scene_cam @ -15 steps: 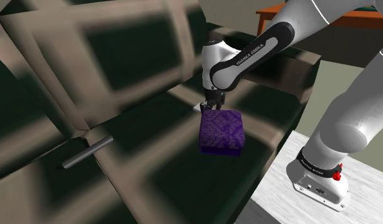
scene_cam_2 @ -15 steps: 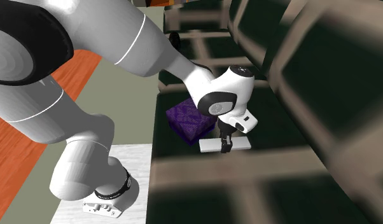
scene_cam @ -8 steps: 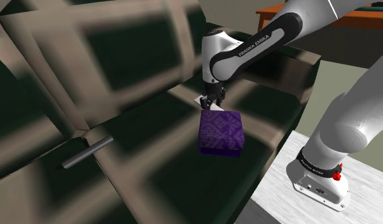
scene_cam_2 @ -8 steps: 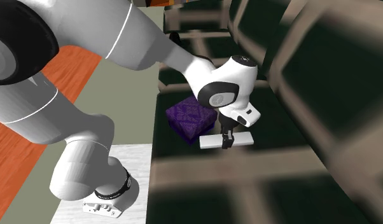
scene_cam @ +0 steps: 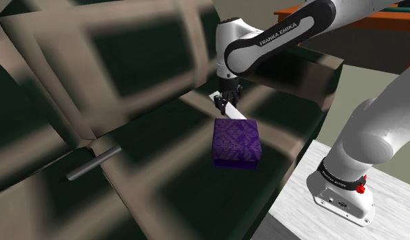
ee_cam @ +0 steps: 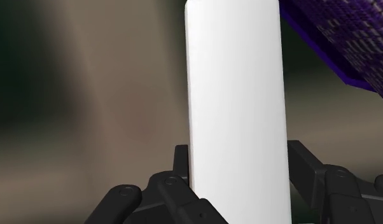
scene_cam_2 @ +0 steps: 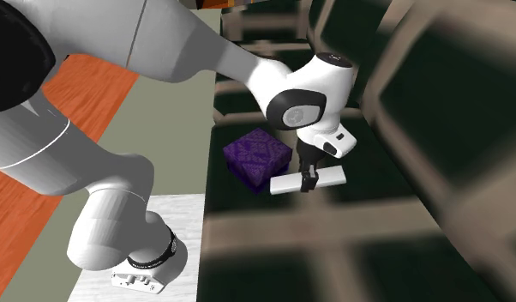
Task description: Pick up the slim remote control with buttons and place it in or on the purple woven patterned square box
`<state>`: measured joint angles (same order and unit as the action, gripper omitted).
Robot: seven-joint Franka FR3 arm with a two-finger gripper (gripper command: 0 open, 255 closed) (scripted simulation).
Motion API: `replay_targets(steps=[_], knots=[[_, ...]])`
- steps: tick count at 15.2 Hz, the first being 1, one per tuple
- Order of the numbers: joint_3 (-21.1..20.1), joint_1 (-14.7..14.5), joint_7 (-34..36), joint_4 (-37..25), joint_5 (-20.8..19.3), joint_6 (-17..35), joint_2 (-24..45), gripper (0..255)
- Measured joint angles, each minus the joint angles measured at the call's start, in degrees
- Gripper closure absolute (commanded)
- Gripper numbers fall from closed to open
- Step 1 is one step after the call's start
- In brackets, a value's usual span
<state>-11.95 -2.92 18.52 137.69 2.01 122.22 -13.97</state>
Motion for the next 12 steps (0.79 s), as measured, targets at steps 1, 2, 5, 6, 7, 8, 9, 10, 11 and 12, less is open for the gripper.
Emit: replay_targets(steps=[1,2,5,6,7,8,9,10,11,12], knots=[[0.1,0.0,-0.1,-0.1,0.1,-0.7,-0.5,255],[0.1,0.0,-0.2,-0.7,0.2,-1.7,-1.1,255],[0.3,0.0,-0.3,-2.5,0.2,-4.2,-1.8,255],[0.2,-0.1,-0.2,-3.1,0.3,-5.0,-2.0,255],[0.3,0.0,-0.4,-3.7,0.3,-5.9,-2.3,255],[0.4,-0.1,-0.4,-4.0,0.4,-6.6,-2.6,255],[0.4,0.0,-0.5,-4.6,0.3,-7.3,-2.8,255],[0.5,0.0,-0.5,-5.2,0.4,-8.3,-3.1,255],[0.5,-0.1,-0.5,-5.8,0.4,-9.1,-3.3,255],[0.5,-0.1,-0.5,-6.4,0.4,-9.9,-3.5,255]])
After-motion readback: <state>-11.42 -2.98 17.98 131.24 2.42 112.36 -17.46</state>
